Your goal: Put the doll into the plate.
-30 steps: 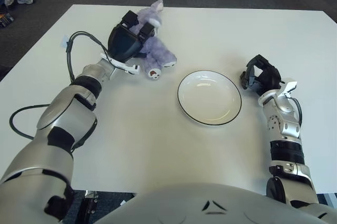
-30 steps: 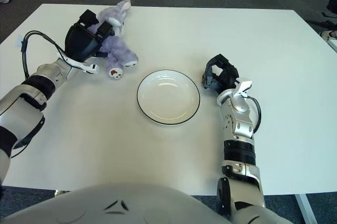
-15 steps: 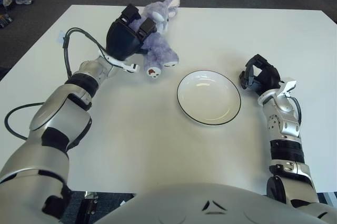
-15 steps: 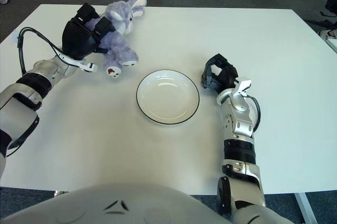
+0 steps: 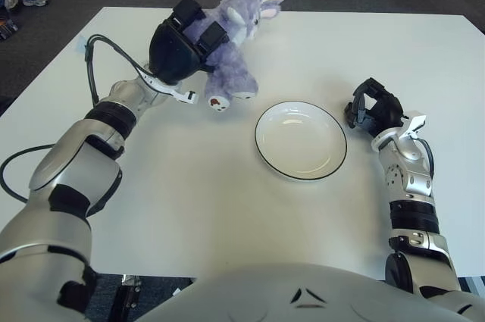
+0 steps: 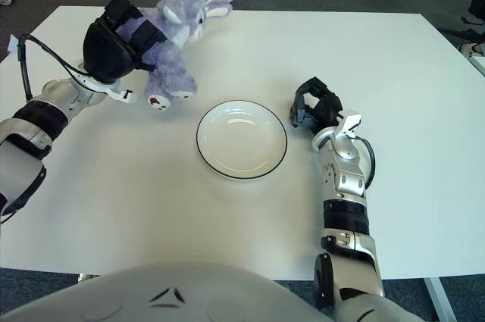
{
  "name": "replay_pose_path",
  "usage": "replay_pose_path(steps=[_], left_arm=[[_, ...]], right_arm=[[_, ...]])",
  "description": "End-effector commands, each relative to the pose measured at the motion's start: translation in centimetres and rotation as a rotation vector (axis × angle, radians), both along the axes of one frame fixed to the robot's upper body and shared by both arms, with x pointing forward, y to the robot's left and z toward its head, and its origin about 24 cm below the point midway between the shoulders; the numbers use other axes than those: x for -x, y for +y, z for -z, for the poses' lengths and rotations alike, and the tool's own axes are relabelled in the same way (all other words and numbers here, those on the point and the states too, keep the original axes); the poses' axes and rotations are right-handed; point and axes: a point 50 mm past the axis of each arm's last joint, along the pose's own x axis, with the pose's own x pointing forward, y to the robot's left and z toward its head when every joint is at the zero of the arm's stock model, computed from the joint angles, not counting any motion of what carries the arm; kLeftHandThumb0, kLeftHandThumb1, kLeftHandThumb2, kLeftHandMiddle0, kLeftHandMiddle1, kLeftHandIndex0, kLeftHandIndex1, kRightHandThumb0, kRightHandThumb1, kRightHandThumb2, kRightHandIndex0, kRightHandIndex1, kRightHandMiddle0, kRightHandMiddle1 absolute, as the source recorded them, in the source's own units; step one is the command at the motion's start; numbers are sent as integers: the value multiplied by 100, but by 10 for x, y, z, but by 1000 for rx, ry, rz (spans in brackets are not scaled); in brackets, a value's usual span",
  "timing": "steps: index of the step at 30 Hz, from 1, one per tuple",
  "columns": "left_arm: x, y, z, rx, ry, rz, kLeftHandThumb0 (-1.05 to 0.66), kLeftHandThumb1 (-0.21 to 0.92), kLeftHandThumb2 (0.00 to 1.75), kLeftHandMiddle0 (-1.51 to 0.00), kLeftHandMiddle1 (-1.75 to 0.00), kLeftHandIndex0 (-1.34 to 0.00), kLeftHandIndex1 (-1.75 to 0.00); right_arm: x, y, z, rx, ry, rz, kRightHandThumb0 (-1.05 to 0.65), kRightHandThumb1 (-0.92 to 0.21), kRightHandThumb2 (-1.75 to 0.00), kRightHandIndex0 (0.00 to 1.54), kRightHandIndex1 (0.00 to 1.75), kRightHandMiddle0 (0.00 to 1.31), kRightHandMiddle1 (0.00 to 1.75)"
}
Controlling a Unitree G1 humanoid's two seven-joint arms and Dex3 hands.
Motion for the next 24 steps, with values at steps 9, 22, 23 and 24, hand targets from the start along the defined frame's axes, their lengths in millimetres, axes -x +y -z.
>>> replay_pose_path(steps=[9, 22, 23, 24], left_arm=[[17, -2, -8, 60, -65, 77, 0, 18, 147, -60, -173, -59, -175], [35, -12, -12, 151, 61, 209, 0, 19, 146, -59, -174, -58, -175], [36, -12, -13, 153, 61, 216, 0, 20, 146, -59, -174, -58, -175], [36, -13, -13, 154, 60, 220, 0, 20, 145, -58, -174, -58, -175]], right_arm=[[2, 0, 12, -3, 75, 10, -45, -43, -118, 125, 175, 53, 175], [1, 1, 12, 5, 79, 7, -45, -43, -118, 124, 175, 53, 175], [1, 1, 11, 6, 79, 6, -45, -43, -118, 124, 175, 53, 175], [1, 1, 11, 7, 79, 6, -45, -43, -118, 124, 175, 53, 175]])
